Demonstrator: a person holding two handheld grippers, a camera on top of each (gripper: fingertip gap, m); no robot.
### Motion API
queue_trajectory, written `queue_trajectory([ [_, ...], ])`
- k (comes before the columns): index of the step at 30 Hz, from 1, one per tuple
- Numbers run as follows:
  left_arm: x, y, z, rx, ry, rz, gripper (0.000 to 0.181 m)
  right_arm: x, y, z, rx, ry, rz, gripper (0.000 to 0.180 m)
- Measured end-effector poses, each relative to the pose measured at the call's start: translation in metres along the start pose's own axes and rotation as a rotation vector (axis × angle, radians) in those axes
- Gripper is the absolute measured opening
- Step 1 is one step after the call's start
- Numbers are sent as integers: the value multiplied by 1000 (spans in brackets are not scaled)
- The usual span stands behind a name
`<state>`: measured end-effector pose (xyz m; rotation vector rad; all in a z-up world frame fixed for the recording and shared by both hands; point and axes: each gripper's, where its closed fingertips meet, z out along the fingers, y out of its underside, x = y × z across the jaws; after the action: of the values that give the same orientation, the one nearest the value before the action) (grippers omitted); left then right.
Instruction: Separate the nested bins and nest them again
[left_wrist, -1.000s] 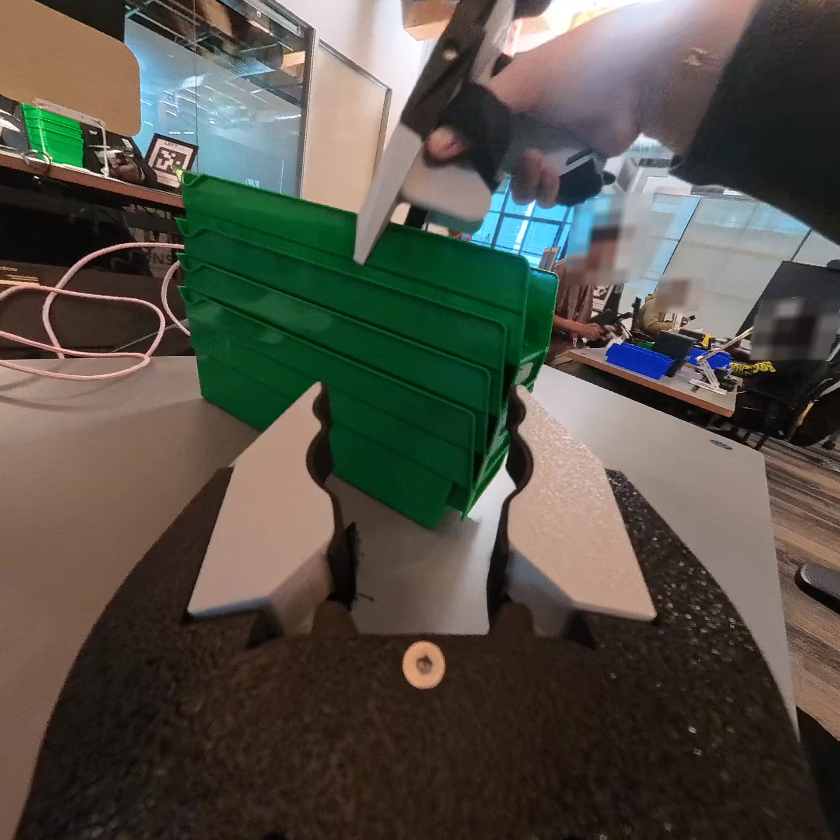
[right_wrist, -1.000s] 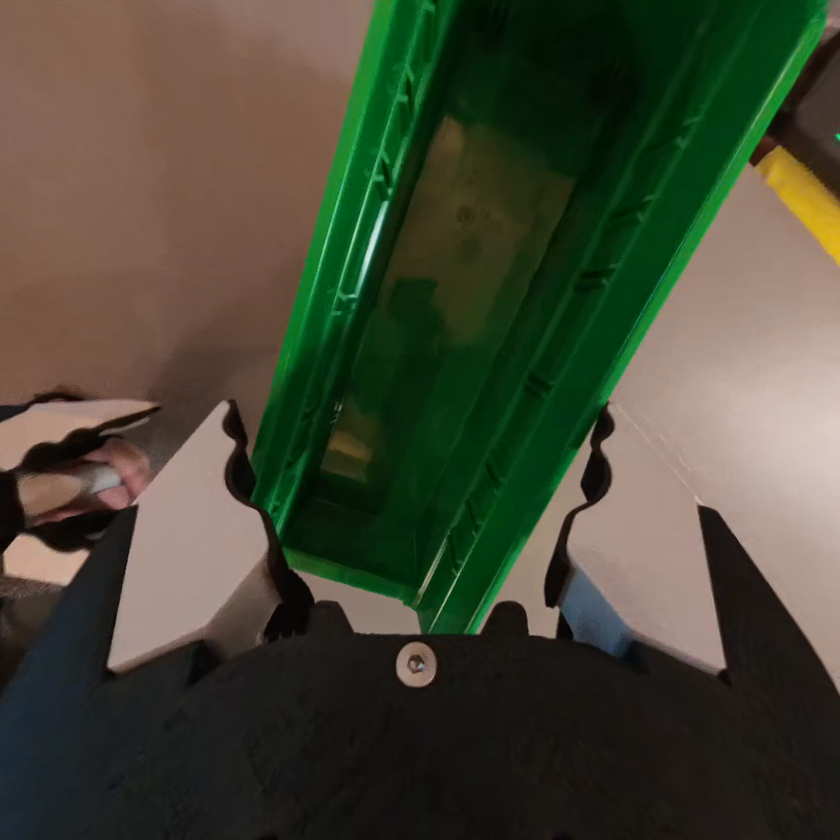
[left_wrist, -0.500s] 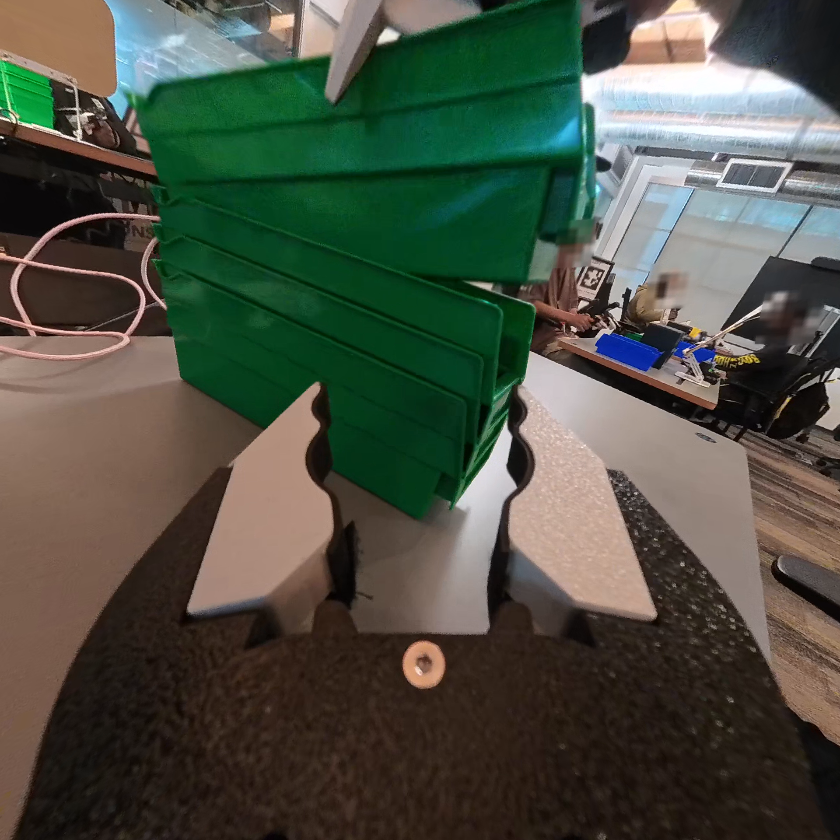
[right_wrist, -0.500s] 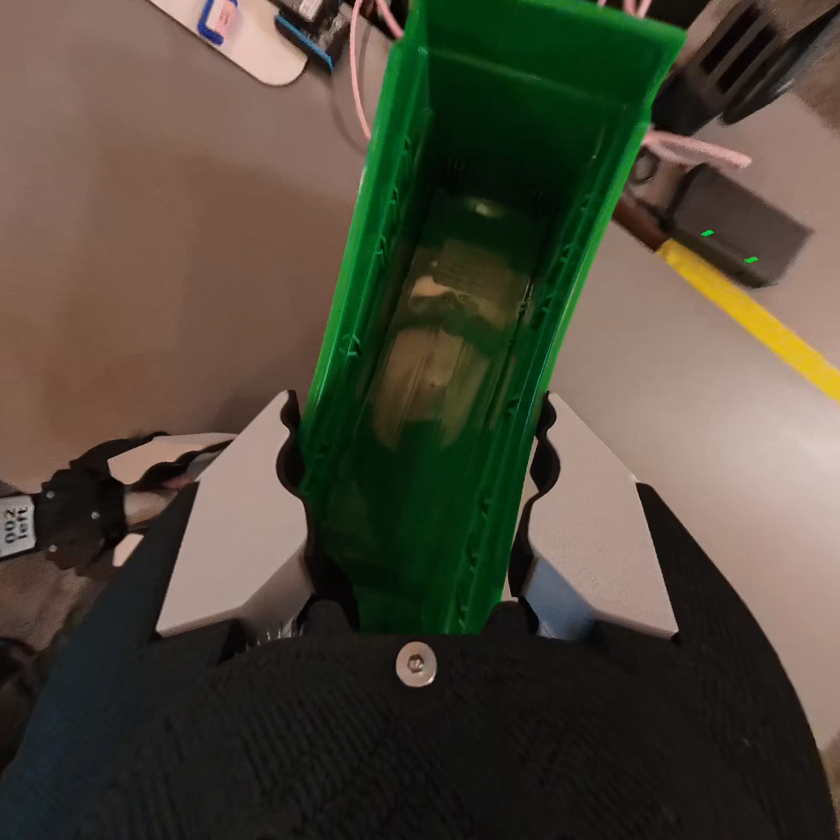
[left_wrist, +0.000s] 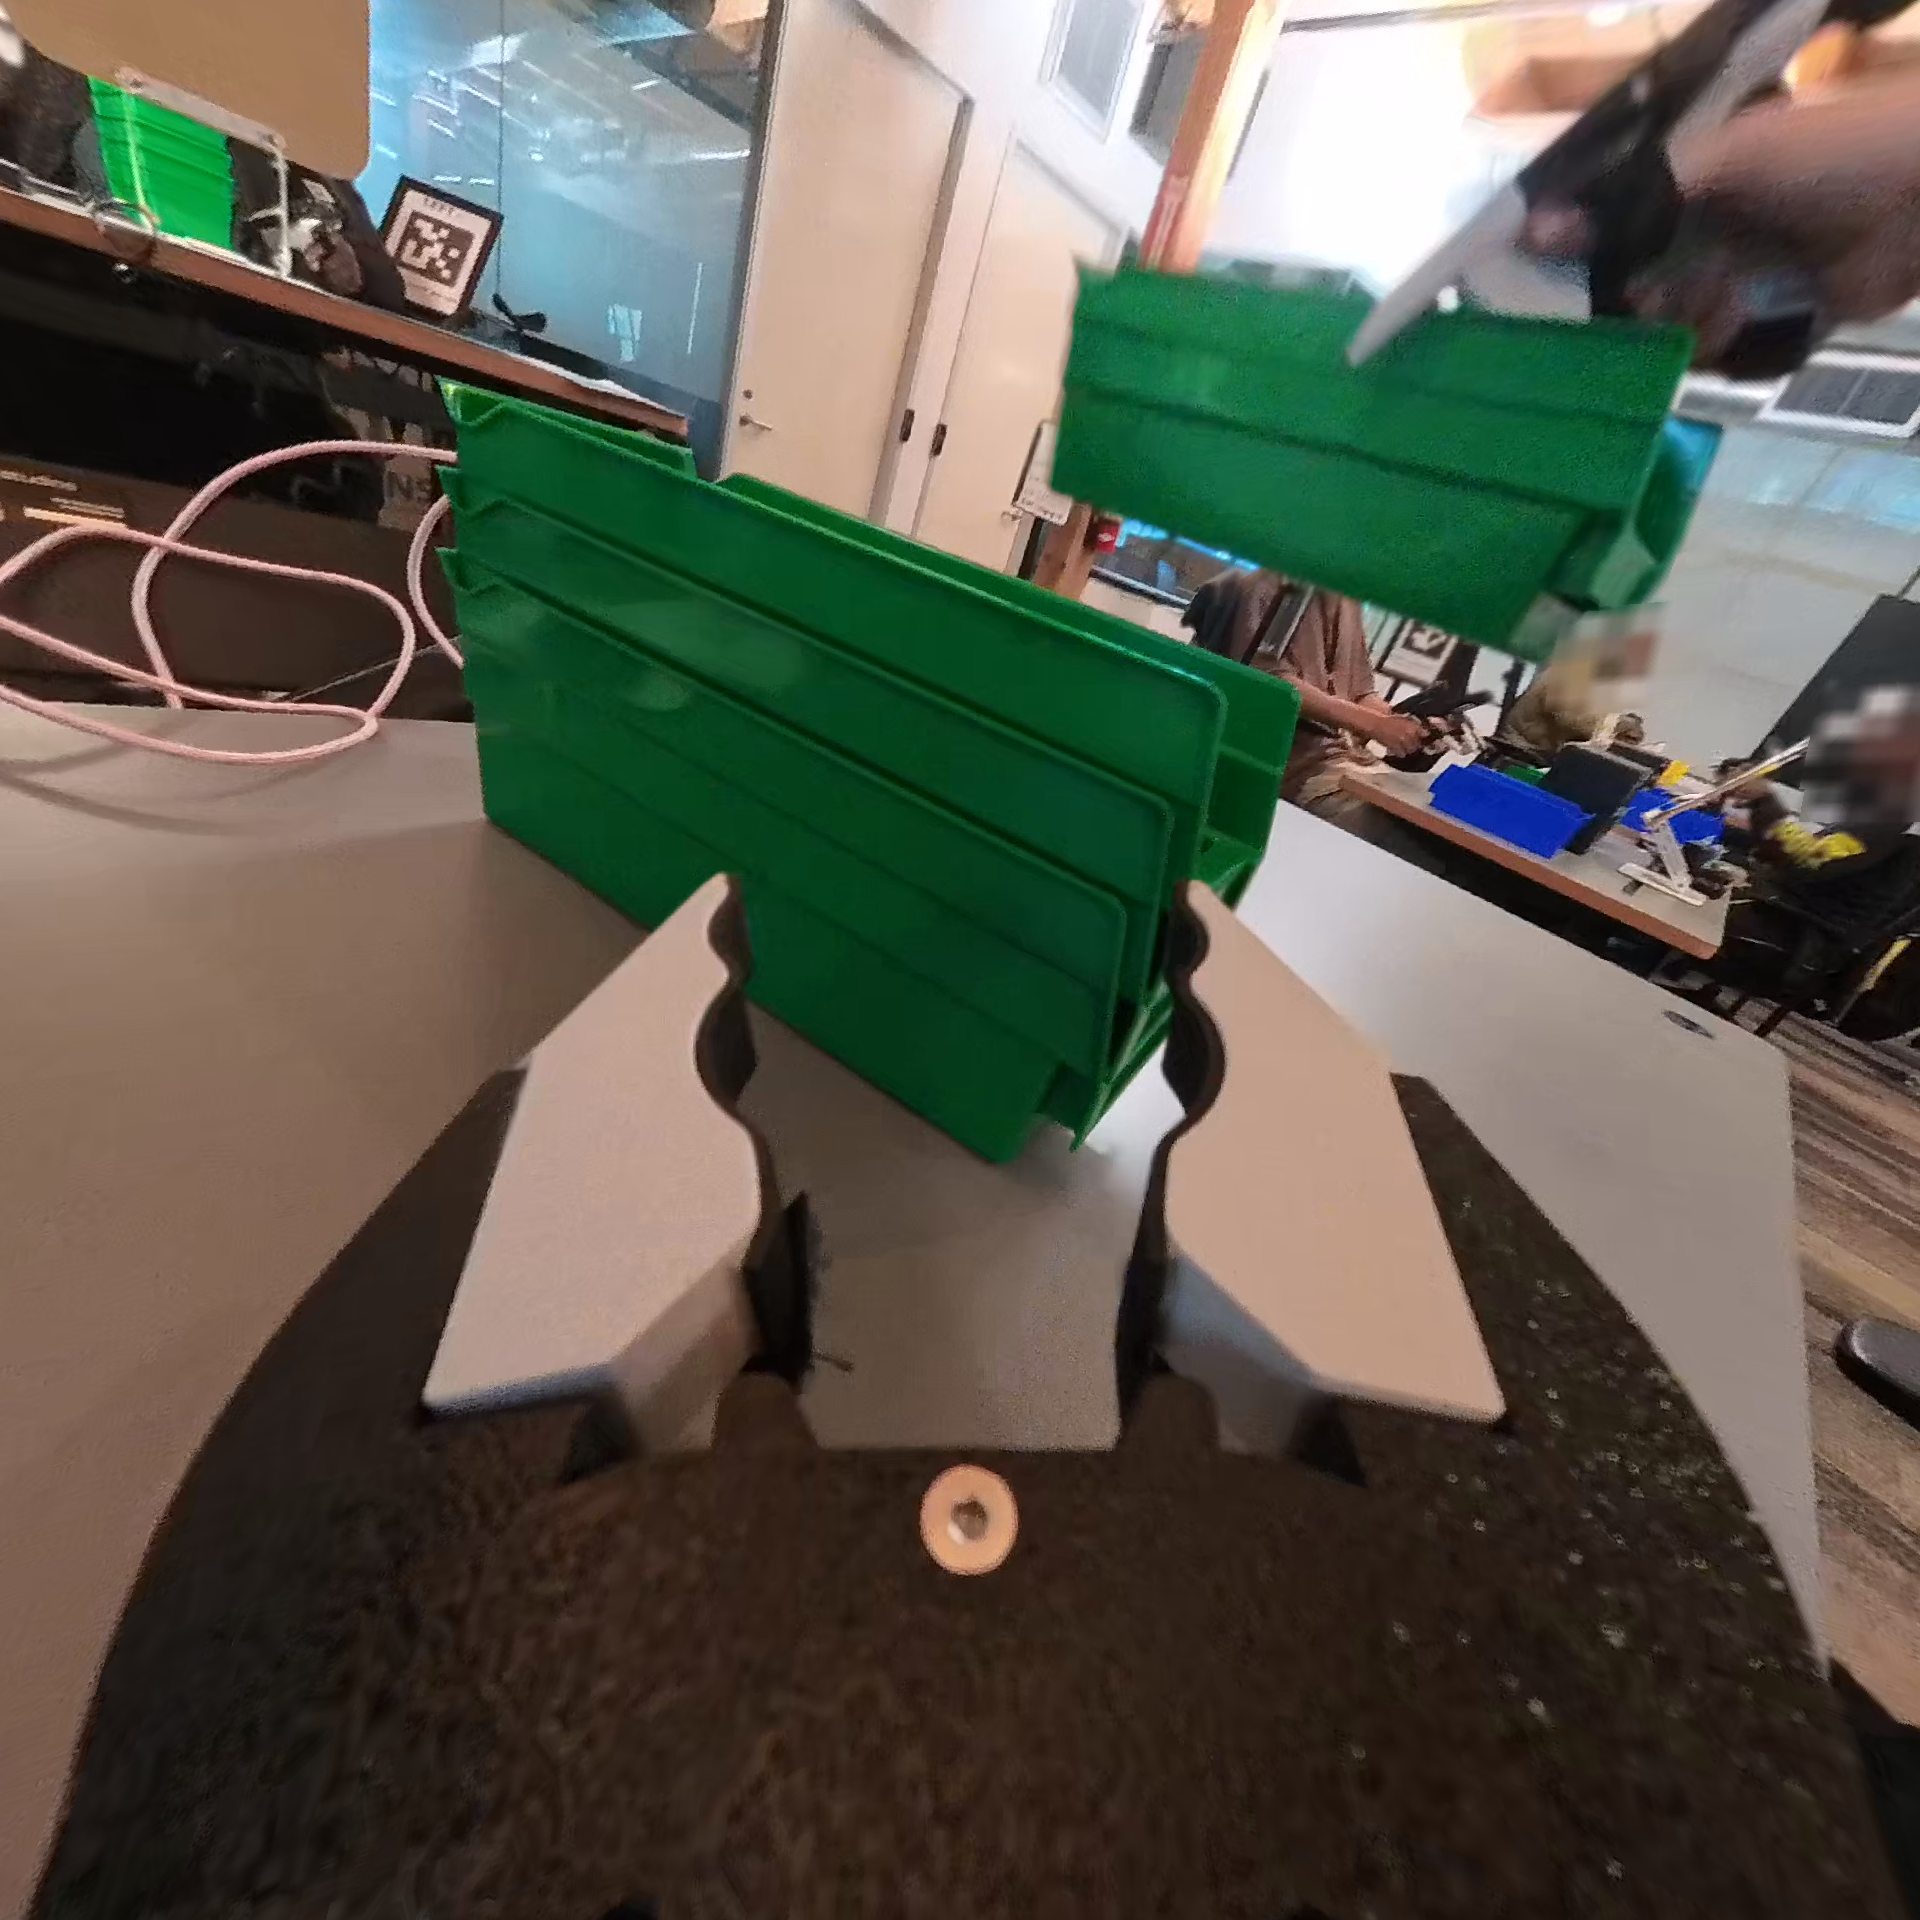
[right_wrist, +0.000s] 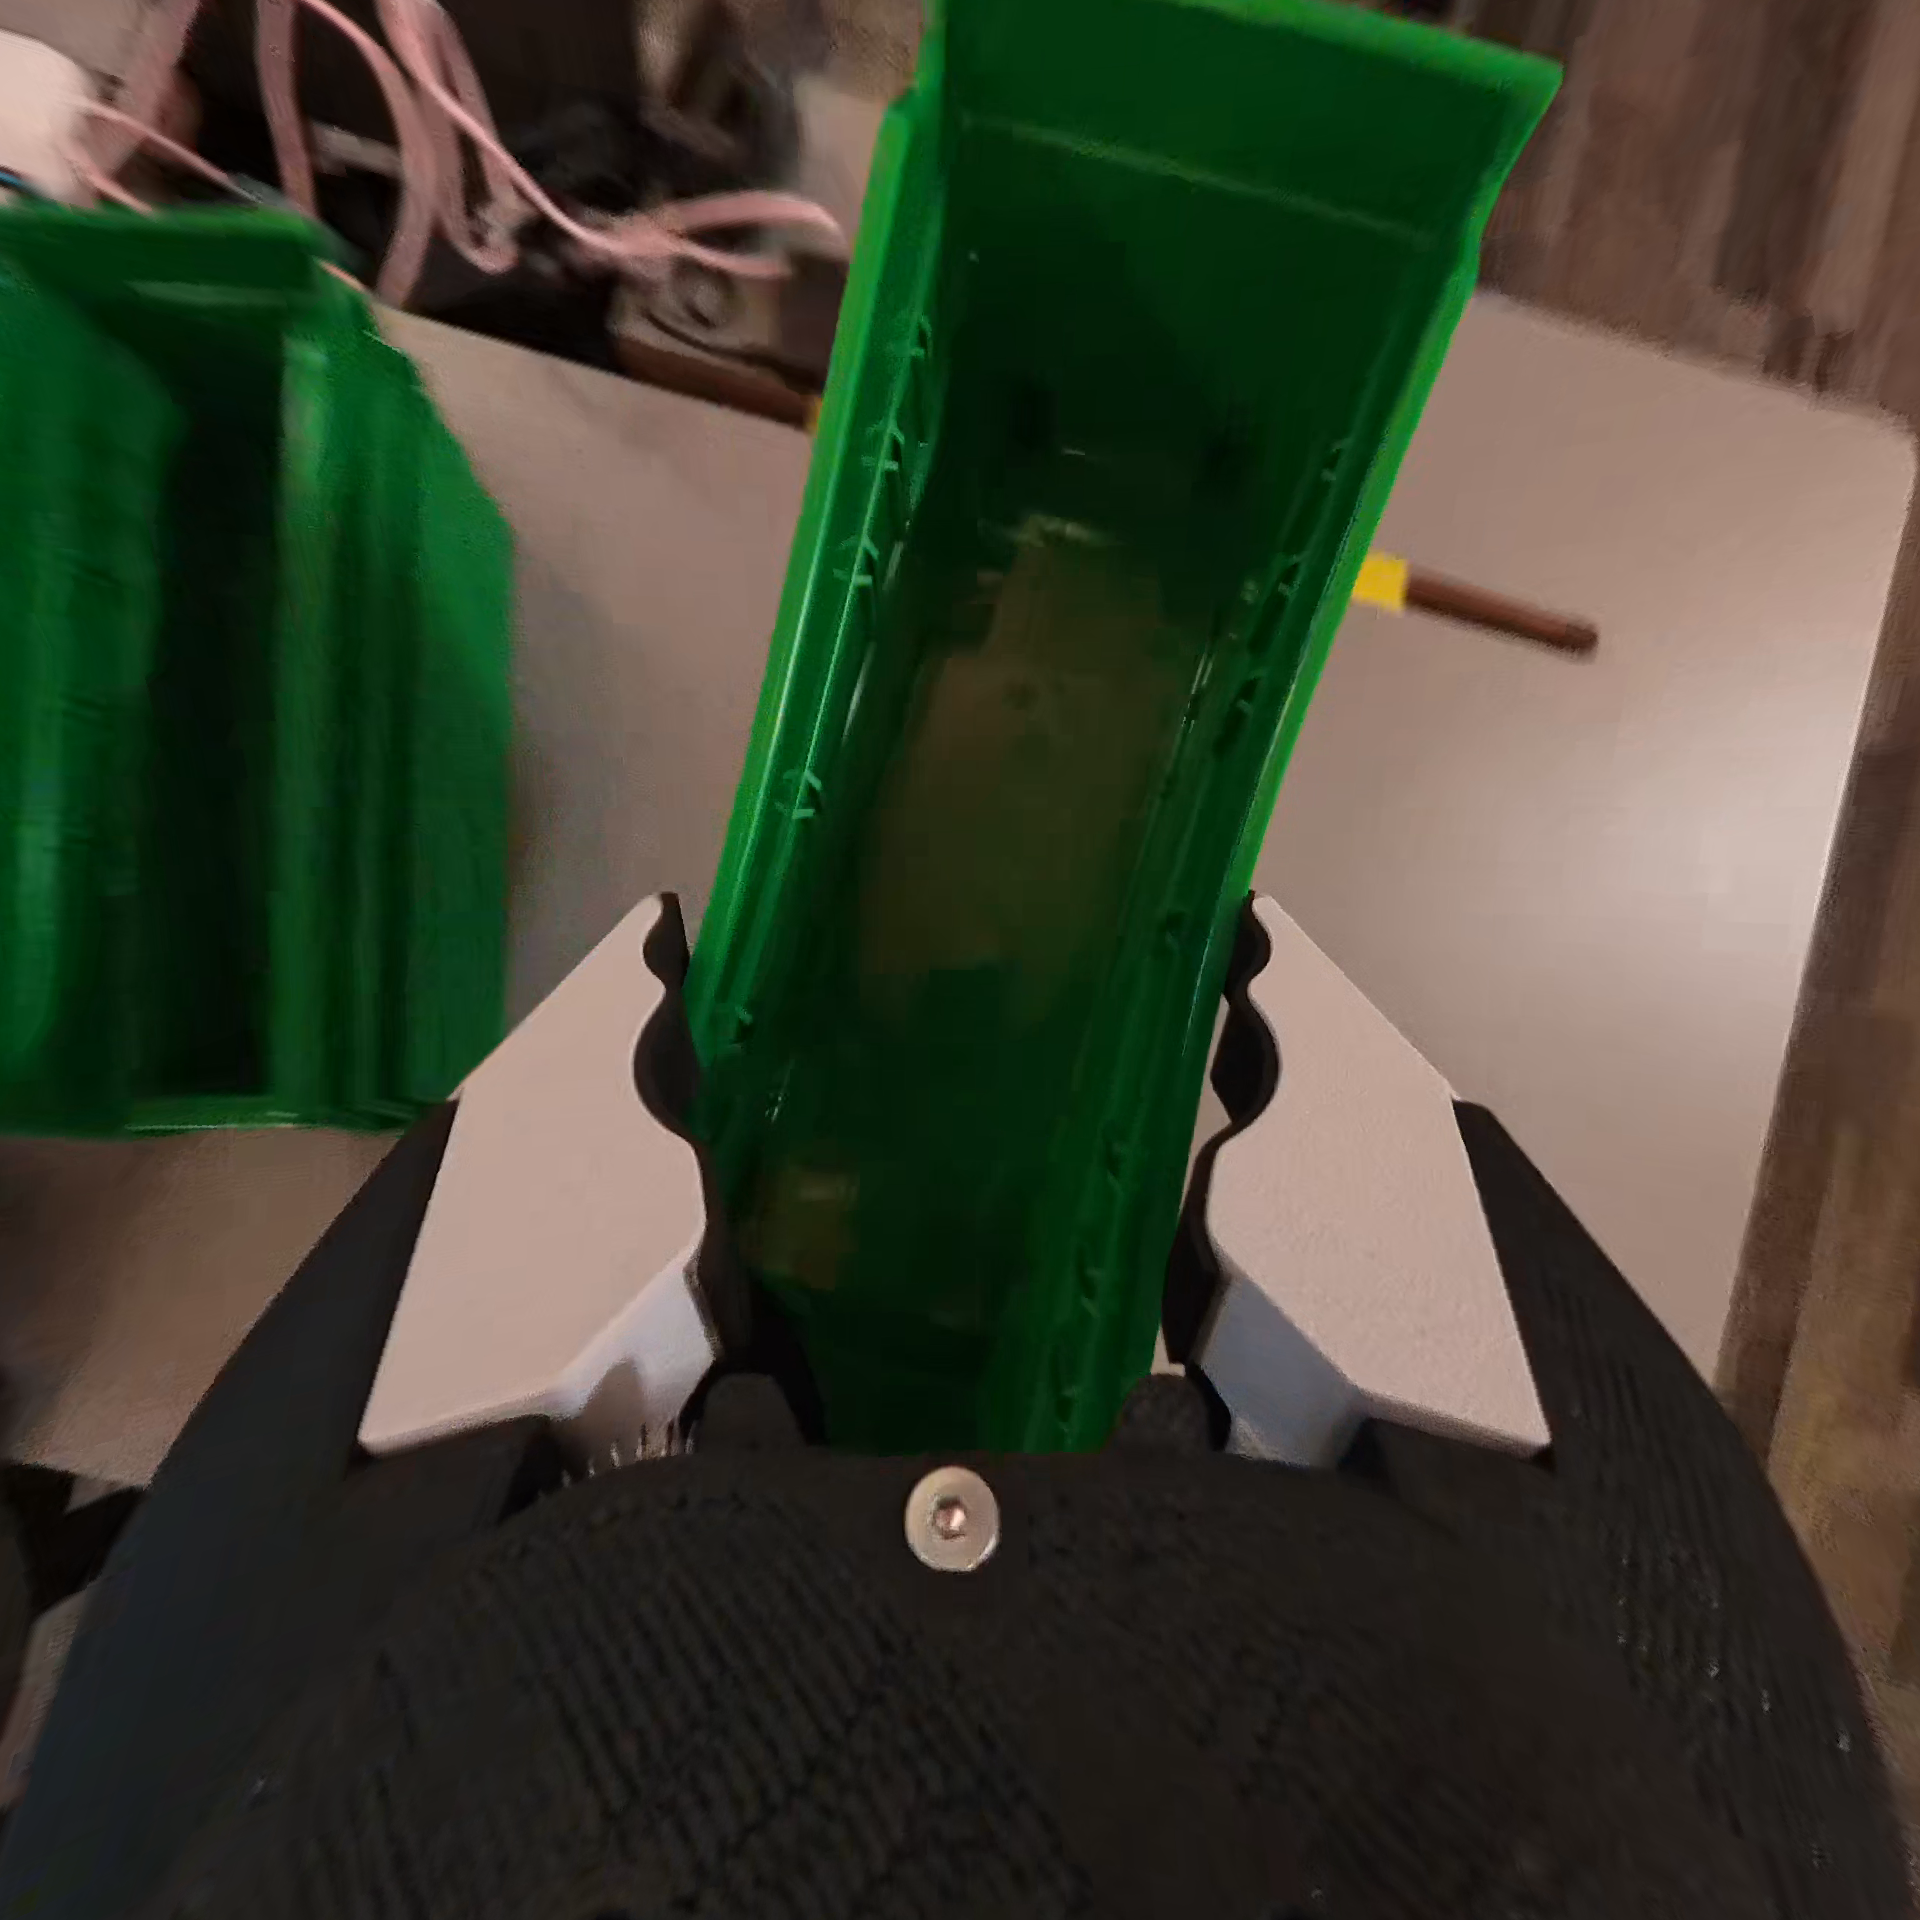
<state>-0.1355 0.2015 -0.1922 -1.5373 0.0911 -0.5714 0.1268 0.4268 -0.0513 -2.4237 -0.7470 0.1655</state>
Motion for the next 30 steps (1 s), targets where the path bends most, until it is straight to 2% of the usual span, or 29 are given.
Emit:
queue_trajectory([
  [5,-3,-2,-1,11,-18,4,79,86,88,49,-87,71,125,103],
  [9,-5,-5,-2,28,-15,-17,79,129,145,76,-145,120,109,106],
  [14,-4,-2,0,14,-13,-15,80,149,183,88,-170,98,108,110],
  [18,-3,-5,-2,26,-17,11,83,155,204,96,-199,88,122,126],
  [22,-7,-4,-3,9,-89,126,89,167,196,84,-189,213,131,151],
  [25,-7,-5,-1,18,-96,126,94,146,155,60,-86,244,100,156],
  [27,-8,-6,-1,22,-96,114,97,98,118,49,0,138,64,152],
  [30,-7,-9,-2,39,-88,112,96,-11,70,40,56,-115,-22,145],
])
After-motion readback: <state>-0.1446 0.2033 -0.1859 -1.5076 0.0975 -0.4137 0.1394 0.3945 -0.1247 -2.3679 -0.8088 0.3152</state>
